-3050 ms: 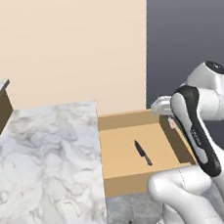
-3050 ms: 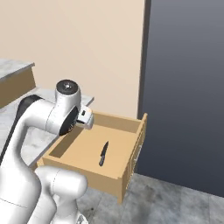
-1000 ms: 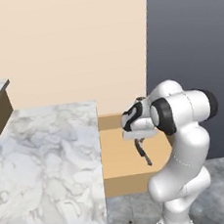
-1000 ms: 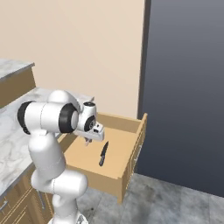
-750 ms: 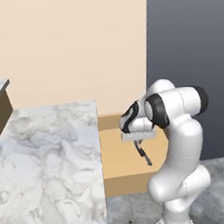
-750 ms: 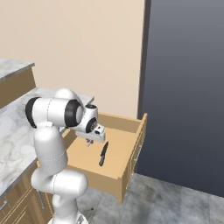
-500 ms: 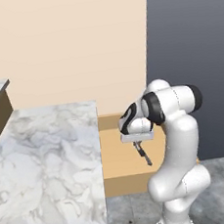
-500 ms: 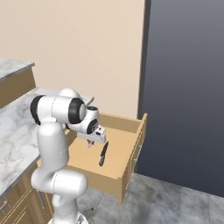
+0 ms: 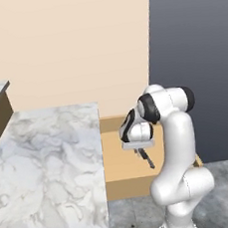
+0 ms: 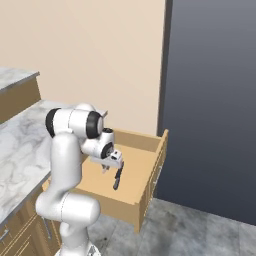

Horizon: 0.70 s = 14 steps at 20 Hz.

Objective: Pick up the metallic utensils from the counter and place them in the open drawer. Make sure not to pick up any wooden utensils.

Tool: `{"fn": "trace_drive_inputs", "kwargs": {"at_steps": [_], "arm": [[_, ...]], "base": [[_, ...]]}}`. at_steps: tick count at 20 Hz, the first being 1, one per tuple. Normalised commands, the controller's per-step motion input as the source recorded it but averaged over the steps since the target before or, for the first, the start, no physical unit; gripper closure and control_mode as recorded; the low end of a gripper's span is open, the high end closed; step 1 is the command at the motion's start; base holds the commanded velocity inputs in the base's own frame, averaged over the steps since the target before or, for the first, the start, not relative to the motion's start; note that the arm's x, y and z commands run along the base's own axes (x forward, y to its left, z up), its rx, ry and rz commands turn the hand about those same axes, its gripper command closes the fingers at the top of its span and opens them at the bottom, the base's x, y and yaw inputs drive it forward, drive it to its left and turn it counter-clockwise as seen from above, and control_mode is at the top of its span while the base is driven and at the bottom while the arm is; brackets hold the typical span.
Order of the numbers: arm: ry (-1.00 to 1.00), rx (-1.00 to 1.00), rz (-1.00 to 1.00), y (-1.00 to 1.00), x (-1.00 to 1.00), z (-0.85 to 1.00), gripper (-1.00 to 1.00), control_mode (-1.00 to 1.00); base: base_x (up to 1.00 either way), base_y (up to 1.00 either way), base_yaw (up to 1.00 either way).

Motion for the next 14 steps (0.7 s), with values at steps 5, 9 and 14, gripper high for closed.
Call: {"fn": "trace_drive_inputs", "kwargs": {"at_steps": [5,9,14], "arm": [[0.00,0.00,0.00,0.00,0.32,-0.39,1.00,-1.00],[0.00,0.00,0.00,0.00,0.29,-0.37,1.00,-1.00],[0.00,0.00,0.00,0.00,0.28,-0.38,1.00,-1.00]], "base": [[0.00,0.00,0.00],[0.00,0.00,0.00],[0.00,0.00,0.00]]}}
